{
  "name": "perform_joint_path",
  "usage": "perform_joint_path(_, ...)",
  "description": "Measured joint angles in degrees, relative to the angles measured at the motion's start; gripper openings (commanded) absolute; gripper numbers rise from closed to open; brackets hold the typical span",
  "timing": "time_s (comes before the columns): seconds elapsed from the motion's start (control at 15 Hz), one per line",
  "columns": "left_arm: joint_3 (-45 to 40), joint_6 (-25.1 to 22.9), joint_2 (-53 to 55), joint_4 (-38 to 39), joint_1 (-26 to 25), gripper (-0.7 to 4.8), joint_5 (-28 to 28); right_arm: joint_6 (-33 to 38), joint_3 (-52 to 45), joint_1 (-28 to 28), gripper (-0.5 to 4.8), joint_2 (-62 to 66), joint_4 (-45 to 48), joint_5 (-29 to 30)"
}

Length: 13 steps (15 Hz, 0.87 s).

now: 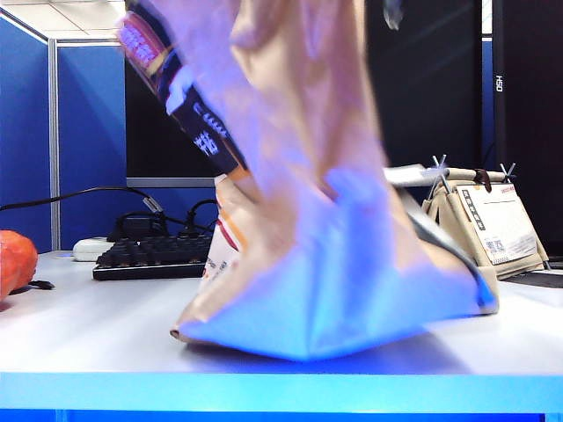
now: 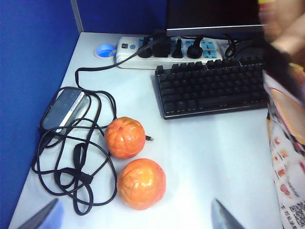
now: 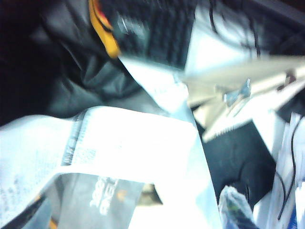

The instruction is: Open the paper bag and put two oranges into the paper bag.

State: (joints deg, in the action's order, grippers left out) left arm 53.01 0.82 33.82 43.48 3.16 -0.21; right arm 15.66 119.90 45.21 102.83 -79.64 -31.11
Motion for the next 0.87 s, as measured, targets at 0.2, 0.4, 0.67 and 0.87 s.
perform_joint_path(0.2, 0.0, 0.0, 0.0, 0.0, 0.0, 4.04, 0.0, 0.2, -0.2, -0.4, 4.71, -0.3, 0.1, 0.5)
perform_joint_path(0.4, 0.0, 0.0, 0.0, 0.0, 0.0, 4.03, 0.0, 0.2, -0.2, -0.4, 4.25, -2.0, 0.1, -2.6)
perform_joint_path(0.67, 0.0, 0.0, 0.6, -5.5, 0.0, 3.94, 0.2, -1.1, 0.2, -0.4, 4.19, -5.9, 1.8, -6.0)
perform_joint_path(0.87, 0.0, 0.0, 6.4, -6.3, 0.0, 3.94, 9.7, -2.5, 0.3, -0.4, 4.19, -7.8, 4.3, -7.3)
